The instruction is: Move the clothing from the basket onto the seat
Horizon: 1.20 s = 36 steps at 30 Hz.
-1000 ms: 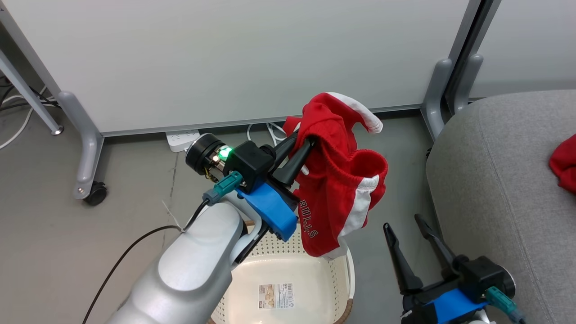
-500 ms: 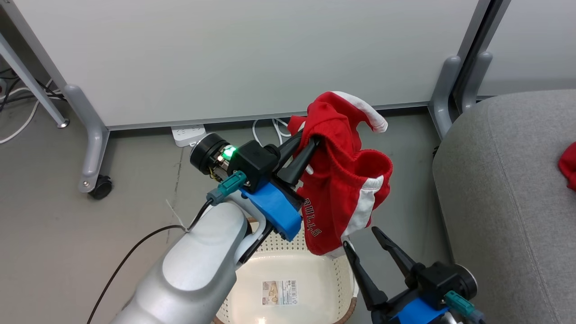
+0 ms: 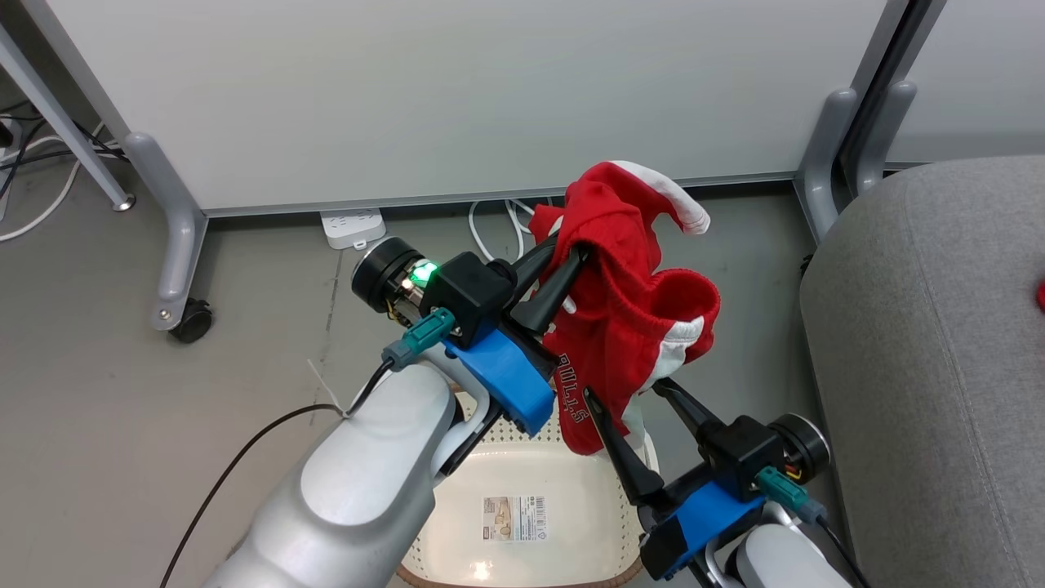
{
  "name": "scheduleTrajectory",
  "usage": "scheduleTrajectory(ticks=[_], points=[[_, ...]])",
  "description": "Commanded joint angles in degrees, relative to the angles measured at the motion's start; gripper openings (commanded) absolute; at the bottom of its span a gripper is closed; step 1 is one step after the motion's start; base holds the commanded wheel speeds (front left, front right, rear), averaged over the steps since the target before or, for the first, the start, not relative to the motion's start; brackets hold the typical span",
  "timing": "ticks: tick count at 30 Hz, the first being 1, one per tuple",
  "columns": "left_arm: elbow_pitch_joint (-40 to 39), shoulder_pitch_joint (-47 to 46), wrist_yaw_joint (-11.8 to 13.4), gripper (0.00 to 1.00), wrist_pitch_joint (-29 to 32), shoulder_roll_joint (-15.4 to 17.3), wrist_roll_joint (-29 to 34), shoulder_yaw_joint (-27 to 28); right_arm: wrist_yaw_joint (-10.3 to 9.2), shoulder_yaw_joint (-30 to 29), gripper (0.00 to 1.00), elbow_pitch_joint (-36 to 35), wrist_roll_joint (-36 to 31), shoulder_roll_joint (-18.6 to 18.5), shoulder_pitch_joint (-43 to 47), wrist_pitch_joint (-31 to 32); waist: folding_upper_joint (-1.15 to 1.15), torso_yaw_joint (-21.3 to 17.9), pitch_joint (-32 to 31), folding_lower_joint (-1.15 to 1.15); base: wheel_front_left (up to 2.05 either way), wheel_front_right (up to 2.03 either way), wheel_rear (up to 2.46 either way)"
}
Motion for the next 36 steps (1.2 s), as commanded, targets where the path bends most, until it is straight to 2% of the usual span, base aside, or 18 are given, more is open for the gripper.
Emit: scheduleTrajectory(ticks=[1,13,14,15,16,36], points=[[-0.2,-0.7,-0.2,0.00,-0.2,0.0,0.0,0.0,-0.04,-0.6,1.00,1.0,-0.9,0.7,-1.7,-0.1,0.00,0.2,0.3,0.00,0.00,0.00,0.00],[-0.4,-1.5,-0.2,0.00,-0.2,-0.1,-0.2,-0.3,-0.04,-4.6,0.99,7.5,-4.7,2.8,-6.5,-0.1,0.00,0.8,1.2,0.00,0.00,0.00,0.00],[-0.3,-1.5,-0.2,0.00,-0.2,-0.1,-0.3,-0.3,-0.05,-4.7,0.71,7.8,-4.8,2.9,-6.7,0.0,0.00,0.8,1.2,0.00,0.00,0.00,0.00],[-0.3,-1.6,-0.2,0.00,-0.2,-0.1,-0.3,-0.3,-0.04,-4.8,0.05,8.2,-4.8,2.9,-6.9,0.0,0.00,0.8,1.3,0.00,0.00,0.00,0.00],[-0.3,-1.6,-0.2,0.00,-0.2,-0.1,-0.3,-0.3,-0.04,-4.8,0.00,8.5,-4.7,2.9,-7.2,-0.1,0.00,0.8,1.3,0.00,0.00,0.00,0.00],[-0.2,-1.3,-0.2,0.00,-0.2,-0.1,-0.5,-0.5,-0.04,-3.7,0.00,7.8,-2.4,3.0,-7.0,-0.1,0.00,0.1,0.7,0.00,0.00,0.00,0.00]])
